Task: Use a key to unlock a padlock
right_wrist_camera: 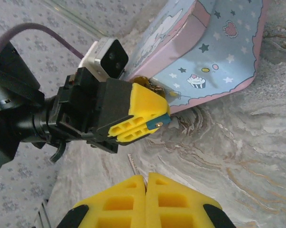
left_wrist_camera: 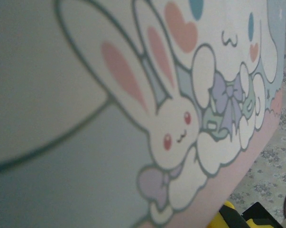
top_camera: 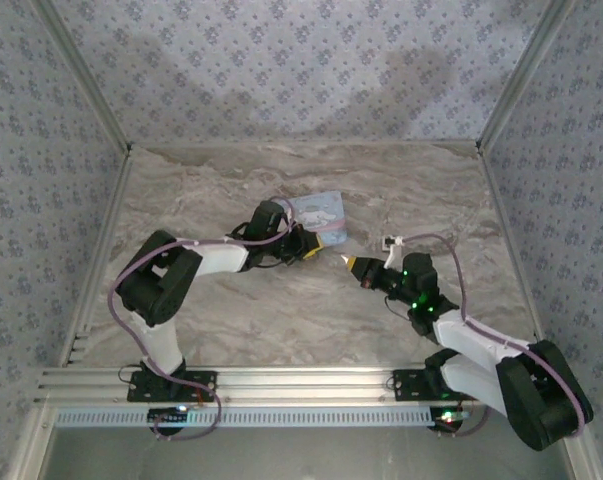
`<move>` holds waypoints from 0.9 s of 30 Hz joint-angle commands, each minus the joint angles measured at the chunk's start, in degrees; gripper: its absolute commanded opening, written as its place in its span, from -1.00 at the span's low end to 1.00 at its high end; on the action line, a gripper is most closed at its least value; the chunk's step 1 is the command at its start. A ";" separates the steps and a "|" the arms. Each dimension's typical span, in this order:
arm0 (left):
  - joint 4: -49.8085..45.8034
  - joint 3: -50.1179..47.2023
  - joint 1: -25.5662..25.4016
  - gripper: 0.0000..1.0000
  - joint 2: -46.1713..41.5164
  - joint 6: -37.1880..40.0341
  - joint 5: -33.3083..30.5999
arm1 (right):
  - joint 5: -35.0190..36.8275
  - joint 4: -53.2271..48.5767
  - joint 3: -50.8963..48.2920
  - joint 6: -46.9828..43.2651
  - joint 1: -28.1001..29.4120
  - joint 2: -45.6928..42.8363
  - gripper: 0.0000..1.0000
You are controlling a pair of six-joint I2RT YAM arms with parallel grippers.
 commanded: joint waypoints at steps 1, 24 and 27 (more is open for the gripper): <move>-0.47 2.19 0.23 -1.00 -2.59 -2.26 2.55 | 6.11 8.56 -2.09 5.24 1.95 1.15 -1.00; 3.24 1.54 0.78 -1.00 -3.38 -4.31 3.06 | 16.21 43.51 2.81 26.20 12.44 37.88 -1.00; 3.99 1.22 0.76 -1.00 -3.52 -4.56 3.29 | 16.71 43.51 2.91 26.25 13.05 38.14 -1.00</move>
